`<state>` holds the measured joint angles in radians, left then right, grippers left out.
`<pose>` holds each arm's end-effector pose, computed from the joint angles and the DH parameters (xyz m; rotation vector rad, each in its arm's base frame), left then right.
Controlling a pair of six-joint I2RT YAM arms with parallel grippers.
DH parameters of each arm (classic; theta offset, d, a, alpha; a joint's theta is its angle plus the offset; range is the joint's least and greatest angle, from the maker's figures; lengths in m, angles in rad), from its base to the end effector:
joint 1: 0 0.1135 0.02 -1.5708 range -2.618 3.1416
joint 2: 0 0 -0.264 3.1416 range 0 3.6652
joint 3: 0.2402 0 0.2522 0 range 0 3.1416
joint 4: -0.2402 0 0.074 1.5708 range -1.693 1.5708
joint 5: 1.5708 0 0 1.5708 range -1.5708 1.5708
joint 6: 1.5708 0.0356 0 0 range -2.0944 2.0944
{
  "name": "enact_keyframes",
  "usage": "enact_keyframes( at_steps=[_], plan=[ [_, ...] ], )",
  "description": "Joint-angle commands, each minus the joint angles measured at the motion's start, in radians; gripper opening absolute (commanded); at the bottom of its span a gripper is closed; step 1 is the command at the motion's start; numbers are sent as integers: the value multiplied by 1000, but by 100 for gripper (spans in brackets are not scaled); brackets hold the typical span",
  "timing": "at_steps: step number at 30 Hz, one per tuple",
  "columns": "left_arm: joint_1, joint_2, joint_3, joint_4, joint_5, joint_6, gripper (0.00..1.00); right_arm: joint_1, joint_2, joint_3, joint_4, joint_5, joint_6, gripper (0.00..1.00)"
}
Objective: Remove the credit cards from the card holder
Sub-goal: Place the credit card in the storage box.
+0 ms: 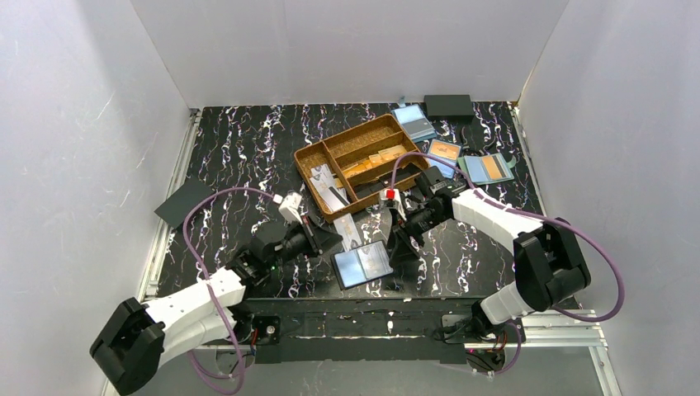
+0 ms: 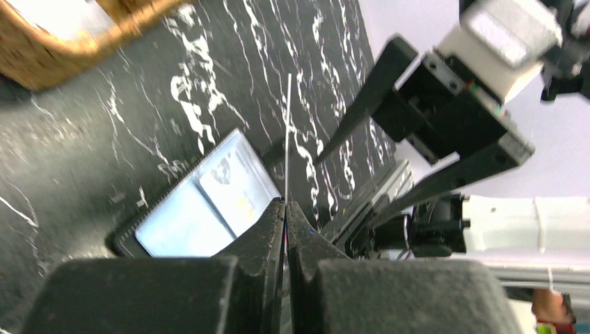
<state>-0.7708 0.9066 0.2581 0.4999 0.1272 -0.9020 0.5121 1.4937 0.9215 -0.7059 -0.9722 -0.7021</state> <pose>0.1381 -0.1404 0.2051 -0.0207 1.9149 -1.3042 0.2168 0.1556 0.2045 -1.5749 1.9285 1.2710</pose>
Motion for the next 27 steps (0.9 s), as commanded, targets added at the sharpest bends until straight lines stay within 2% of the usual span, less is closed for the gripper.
enact_keyframes(
  at_steps=[1,8,12,18,27],
  plan=[
    [131,34,85,22,150,-2,0,-29,-50,54,-64,-33,-68,80],
    [348,168,210,13,365,-14,0,-56,-59,55,-76,-38,-79,80],
    [433,258,295,-3,448,-6,0,-57,-50,59,-84,-36,-84,80],
    [509,402,412,-43,519,20,0,-58,-45,62,-92,-34,-91,80],
    [554,569,521,-89,550,49,0,-62,-43,63,-93,-31,-93,80]
  ],
)
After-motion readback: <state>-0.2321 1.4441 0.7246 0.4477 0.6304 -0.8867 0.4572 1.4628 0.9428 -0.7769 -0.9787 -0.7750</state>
